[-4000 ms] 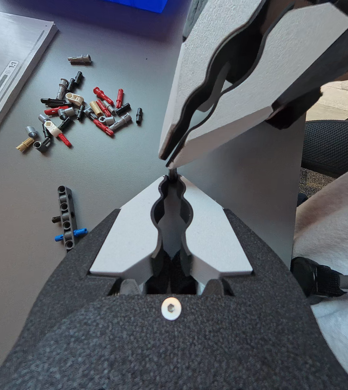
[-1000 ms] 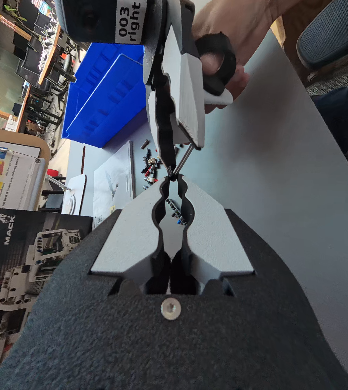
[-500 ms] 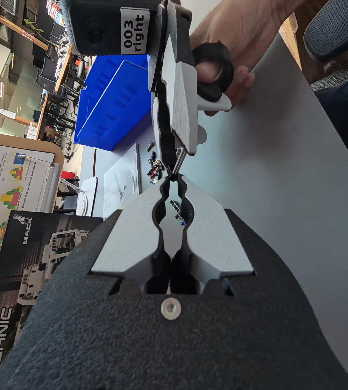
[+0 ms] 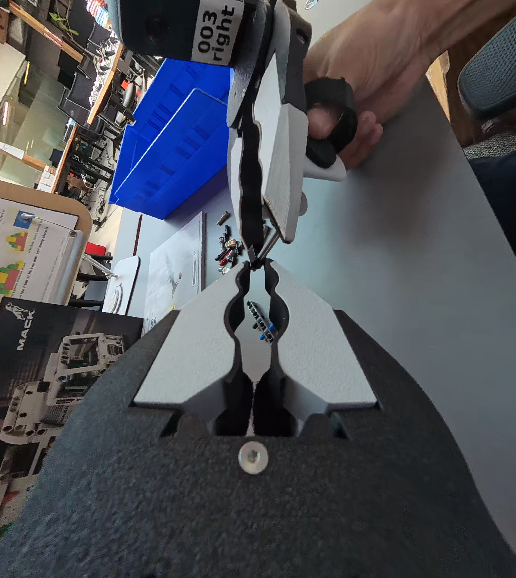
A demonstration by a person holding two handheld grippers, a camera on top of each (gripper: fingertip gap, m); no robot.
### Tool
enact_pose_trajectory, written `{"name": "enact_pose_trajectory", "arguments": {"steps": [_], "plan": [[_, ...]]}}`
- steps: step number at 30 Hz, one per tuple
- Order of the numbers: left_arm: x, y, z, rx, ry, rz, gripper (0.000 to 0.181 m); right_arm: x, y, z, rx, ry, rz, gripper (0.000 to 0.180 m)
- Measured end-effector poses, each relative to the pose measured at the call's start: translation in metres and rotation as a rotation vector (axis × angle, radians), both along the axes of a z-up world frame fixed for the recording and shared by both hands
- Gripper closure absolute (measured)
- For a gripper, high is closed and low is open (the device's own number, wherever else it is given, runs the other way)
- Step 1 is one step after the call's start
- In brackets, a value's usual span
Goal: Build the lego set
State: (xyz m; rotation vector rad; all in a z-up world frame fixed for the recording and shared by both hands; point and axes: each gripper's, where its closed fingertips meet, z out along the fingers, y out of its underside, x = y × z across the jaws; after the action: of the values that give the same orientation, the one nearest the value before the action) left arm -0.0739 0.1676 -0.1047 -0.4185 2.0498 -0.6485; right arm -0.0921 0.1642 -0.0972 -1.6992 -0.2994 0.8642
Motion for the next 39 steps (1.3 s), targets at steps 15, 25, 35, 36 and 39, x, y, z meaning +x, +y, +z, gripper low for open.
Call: {"name": "enact_pose_trajectory", "arguments": {"steps": [15,25,35,36,39], "plan": [[0.004,0.002,0.005,0.092,-0.069,-0.009,0.175,0.009,0.008,0.003,0.019,0.078,-0.046,0.161],[0.000,0.027,0.021,0.151,-0.157,0.075,0.175,0.014,0.012,0.016,0.087,0.083,-0.041,0.125],[-0.015,0.014,0.030,0.219,-0.249,-0.062,0.175,-0.005,0.018,0.034,0.122,0.229,0.200,0.127],[-0.016,0.013,0.031,0.217,-0.257,-0.068,0.176,-0.003,0.018,0.035,0.127,0.253,0.213,0.127],[-0.019,0.009,0.035,0.199,-0.274,-0.091,0.176,-0.003,0.019,0.032,0.101,0.279,0.268,0.132]]}}
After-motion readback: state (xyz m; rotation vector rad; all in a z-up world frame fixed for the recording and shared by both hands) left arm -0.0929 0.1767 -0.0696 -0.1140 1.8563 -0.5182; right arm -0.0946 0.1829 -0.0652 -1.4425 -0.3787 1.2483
